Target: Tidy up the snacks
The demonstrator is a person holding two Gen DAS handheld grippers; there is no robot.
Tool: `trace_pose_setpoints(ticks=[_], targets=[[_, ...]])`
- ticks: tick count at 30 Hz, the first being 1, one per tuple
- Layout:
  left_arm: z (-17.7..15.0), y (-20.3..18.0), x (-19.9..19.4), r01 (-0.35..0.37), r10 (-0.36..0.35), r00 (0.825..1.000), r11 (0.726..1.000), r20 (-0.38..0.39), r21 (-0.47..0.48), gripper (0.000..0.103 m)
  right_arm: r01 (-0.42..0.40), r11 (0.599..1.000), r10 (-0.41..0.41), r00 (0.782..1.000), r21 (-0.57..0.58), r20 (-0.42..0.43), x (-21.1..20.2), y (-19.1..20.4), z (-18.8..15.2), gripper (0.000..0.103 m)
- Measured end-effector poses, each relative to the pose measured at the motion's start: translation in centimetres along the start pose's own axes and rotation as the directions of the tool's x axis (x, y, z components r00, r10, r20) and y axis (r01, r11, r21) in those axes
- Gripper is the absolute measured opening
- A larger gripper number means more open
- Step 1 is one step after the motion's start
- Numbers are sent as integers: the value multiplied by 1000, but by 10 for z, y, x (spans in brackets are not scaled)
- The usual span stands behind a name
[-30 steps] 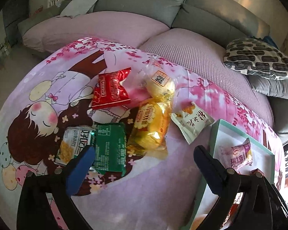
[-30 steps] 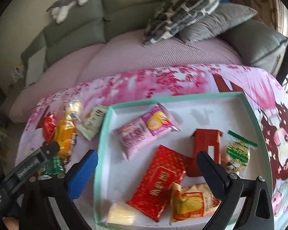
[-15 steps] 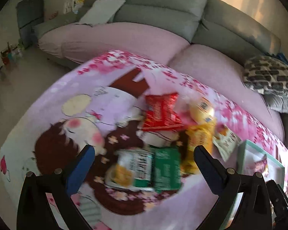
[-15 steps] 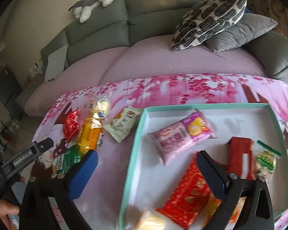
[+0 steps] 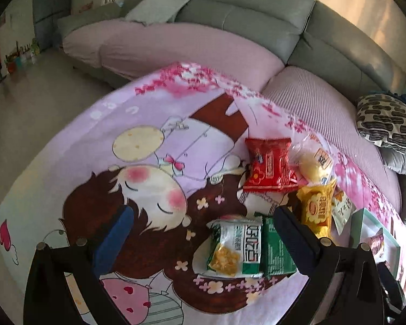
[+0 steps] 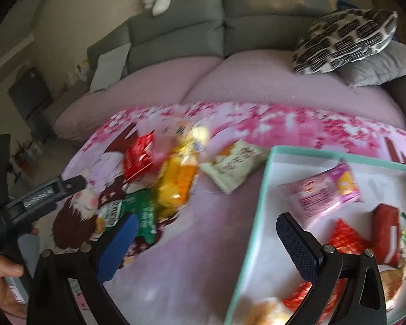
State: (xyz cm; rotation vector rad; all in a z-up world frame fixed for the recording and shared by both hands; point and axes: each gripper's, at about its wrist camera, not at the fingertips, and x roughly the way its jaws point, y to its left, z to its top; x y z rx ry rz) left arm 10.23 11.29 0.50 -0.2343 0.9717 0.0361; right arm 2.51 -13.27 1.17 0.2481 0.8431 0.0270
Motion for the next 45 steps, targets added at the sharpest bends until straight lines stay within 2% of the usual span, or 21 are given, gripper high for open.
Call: trace_pose_setpoints(ticks=[3, 5, 10, 14, 18, 24, 26, 30, 33, 35, 39, 45], targets=[[0, 6, 6, 29, -30, 999, 999, -33, -23, 103, -27, 1000, 27, 999, -6, -20, 7, 15, -1, 103], [0, 9, 12, 8, -10, 998, 1000, -57, -25, 103, -38, 999, 37, 999, -29, -30, 12, 27, -2, 103], [-3, 16, 26, 0, -3, 994, 999, -109, -33, 103, -3, 996, -3, 998, -84, -69, 27, 49, -8, 103], [-2, 19, 25, 31, -36, 993, 998, -110, -46, 103, -5, 997, -3, 994, -73, -113, 40, 51, -13, 103], [-3, 17, 33, 74, -83, 985, 995, -150, -64, 102, -6, 997, -4, 993, -83, -121, 46, 54, -13, 101], [-6, 8, 47, 108, -116, 971, 993, -211, -48, 101, -4, 991, -17, 988, -132, -153, 66, 74, -11, 89], [-7, 6, 50, 126, -134, 964, 991, -229, -51, 93, 6, 987, -32, 987, -163, -158, 72, 82, -12, 84], [-9, 3, 55, 151, -161, 953, 987, -255, -58, 91, 37, 977, -72, 984, -209, -162, 83, 91, -12, 76], [-10, -2, 56, 162, -168, 949, 986, -266, -46, 90, 37, 976, -75, 983, -217, -168, 89, 92, -12, 74], [-12, -6, 58, 163, -166, 948, 986, -274, -31, 84, 42, 972, -82, 983, -230, -167, 91, 95, -13, 72], [-14, -12, 59, 147, -141, 949, 989, -281, -1, 83, 33, 969, -82, 978, -245, -193, 99, 99, -17, 57], [-15, -15, 61, 135, -124, 950, 991, -286, 22, 83, 41, 969, -92, 975, -245, -200, 103, 96, -23, 45]])
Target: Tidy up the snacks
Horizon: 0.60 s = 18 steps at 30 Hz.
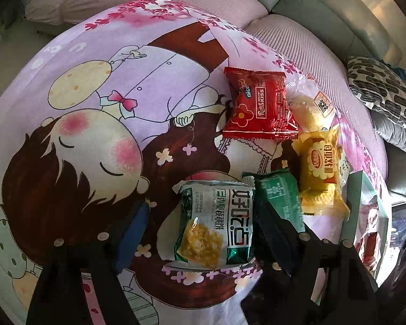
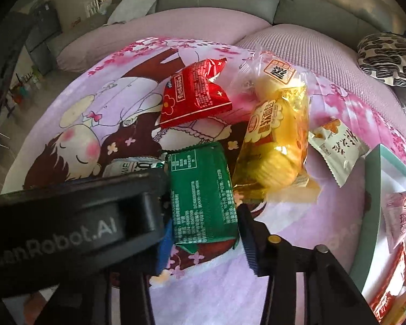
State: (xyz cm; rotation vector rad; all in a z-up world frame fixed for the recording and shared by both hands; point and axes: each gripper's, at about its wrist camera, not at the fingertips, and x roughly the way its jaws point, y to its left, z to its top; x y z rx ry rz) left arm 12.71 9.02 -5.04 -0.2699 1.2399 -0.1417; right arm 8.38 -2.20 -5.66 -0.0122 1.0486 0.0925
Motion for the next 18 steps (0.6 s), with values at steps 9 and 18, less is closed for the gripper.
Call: trace_pose_setpoints(ticks=[9, 18], targets=[[-2, -11, 5, -47, 47, 999, 997, -6, 55, 82, 6, 999, -6, 1000, 43, -9, -11, -16, -17, 44], [-4, -24, 9, -99, 99, 995, 988, 7, 117, 56, 33, 987, -28, 999, 155, -33, -24, -47, -37, 43]])
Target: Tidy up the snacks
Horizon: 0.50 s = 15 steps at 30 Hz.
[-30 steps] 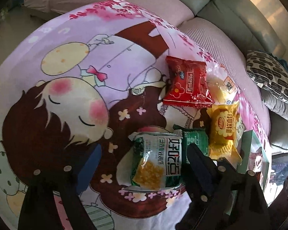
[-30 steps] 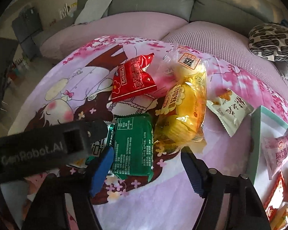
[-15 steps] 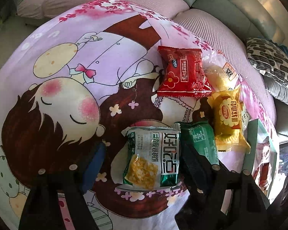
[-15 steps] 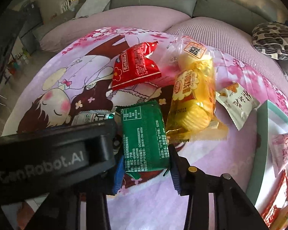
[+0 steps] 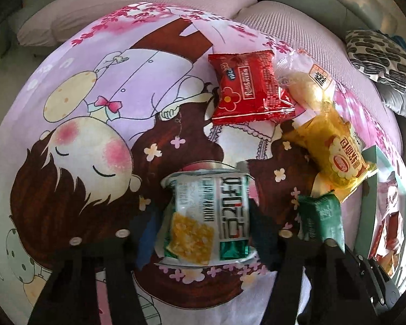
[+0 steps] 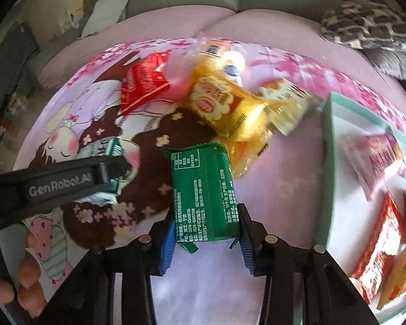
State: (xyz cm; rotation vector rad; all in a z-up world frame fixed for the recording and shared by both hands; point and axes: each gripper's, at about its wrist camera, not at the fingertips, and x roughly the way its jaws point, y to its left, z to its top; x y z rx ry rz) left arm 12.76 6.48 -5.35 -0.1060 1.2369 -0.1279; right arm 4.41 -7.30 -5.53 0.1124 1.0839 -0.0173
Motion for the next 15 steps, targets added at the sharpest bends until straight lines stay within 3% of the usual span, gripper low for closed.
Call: trace_pose_setpoints(ticks=[15], targets=[[0, -25, -5, 21, -21, 998, 1000, 54, -10, 50, -24, 992, 24, 1000, 121, 5, -20, -31, -13, 42]])
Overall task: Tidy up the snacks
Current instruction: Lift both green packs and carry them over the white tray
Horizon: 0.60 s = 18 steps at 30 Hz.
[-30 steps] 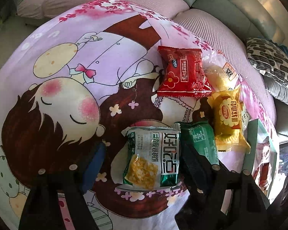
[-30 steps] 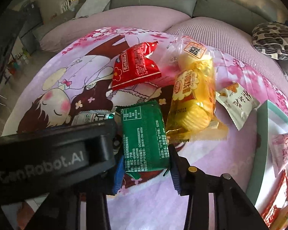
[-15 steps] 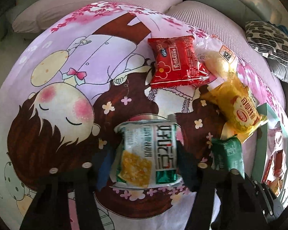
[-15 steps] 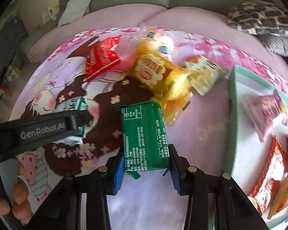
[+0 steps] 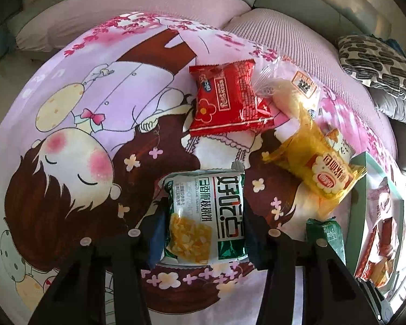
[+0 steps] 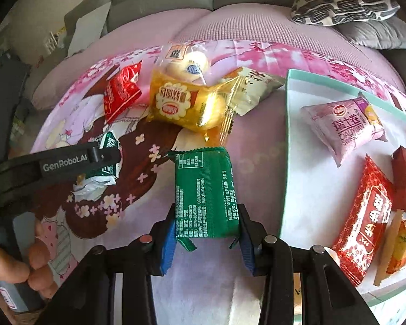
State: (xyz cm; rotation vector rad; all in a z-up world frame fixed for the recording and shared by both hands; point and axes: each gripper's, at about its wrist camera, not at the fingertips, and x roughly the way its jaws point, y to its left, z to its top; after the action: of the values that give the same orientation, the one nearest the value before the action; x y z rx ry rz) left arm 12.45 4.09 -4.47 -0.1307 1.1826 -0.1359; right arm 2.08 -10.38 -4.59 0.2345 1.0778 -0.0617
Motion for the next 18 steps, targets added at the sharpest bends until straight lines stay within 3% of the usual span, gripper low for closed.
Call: trace_pose_setpoints(ticks=[18], targets=[[0, -13, -54, -9, 0, 984, 999, 177, 48, 50, -59, 998, 53, 989, 39, 137, -52, -21, 12, 42]])
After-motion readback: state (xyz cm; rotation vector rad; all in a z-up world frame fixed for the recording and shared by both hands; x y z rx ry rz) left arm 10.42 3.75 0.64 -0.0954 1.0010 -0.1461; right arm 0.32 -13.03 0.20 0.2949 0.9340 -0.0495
